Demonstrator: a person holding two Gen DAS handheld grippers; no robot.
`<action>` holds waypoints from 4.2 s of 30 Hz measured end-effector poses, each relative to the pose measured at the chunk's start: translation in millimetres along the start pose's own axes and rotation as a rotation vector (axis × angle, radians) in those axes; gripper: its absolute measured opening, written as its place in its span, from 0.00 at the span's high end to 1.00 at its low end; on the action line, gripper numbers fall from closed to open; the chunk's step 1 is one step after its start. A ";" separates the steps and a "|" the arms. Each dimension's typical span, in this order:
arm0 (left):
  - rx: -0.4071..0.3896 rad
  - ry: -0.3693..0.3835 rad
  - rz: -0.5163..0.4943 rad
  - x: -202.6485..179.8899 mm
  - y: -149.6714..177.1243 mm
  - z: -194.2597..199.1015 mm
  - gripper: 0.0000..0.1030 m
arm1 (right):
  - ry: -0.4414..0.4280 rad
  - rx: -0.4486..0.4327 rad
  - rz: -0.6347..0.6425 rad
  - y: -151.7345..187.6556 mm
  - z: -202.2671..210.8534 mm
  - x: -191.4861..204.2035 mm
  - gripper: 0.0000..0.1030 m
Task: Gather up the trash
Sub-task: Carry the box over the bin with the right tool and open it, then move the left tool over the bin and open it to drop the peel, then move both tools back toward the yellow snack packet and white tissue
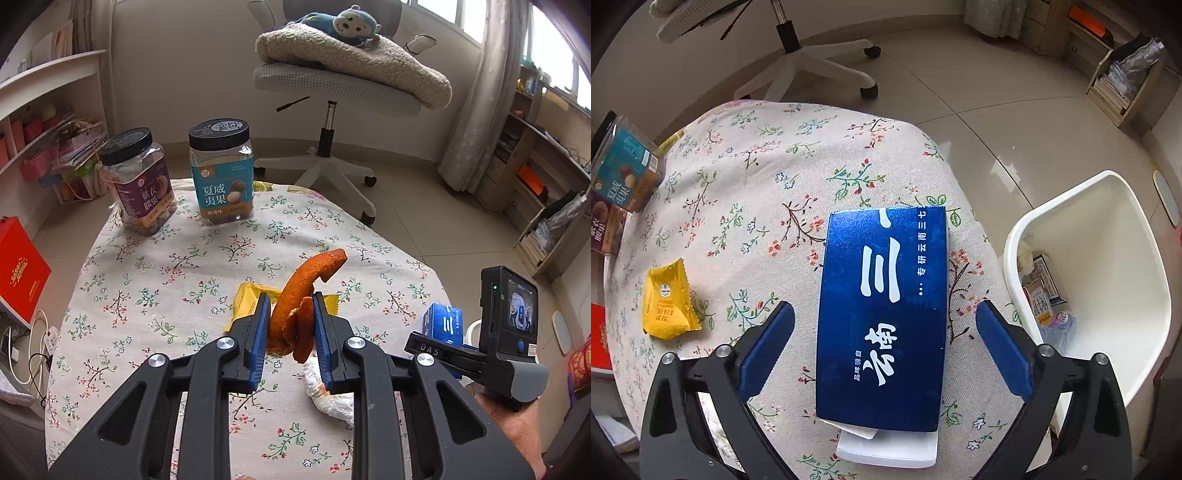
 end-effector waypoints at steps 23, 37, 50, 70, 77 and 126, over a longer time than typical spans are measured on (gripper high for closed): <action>-0.068 0.032 0.002 -32.6 -26.4 20.9 0.77 | -0.403 -0.368 0.128 -36.1 169.9 -3.5 0.48; -0.099 0.103 -0.109 -117.5 -36.2 35.8 0.77 | -0.303 -0.452 0.061 -55.1 192.7 -103.8 0.48; -0.106 0.181 -0.230 -207.0 -32.9 47.9 0.77 | -0.247 -0.465 -0.056 -71.5 194.4 -185.3 0.48; -0.022 0.418 -0.373 -361.4 -5.8 41.5 0.63 | -0.216 -0.528 -0.441 -88.2 213.6 -320.2 0.12; -0.012 0.414 -0.364 -353.7 -4.1 40.7 0.47 | -0.204 -0.520 -0.446 -85.8 210.7 -320.0 0.11; 0.126 -0.084 0.165 67.5 38.0 5.2 0.37 | -0.154 -0.137 0.615 85.2 76.1 93.9 0.07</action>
Point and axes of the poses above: each gripper's, at about its wrist camera, not at the fingertips, and z roughly against the way its jaws point, x to its left, y to its underside, the point moved 10 cm from there along -z, roughly the way its jaws point, and after that the axes turned 13 degrees about -z, right-handed, at the moved point
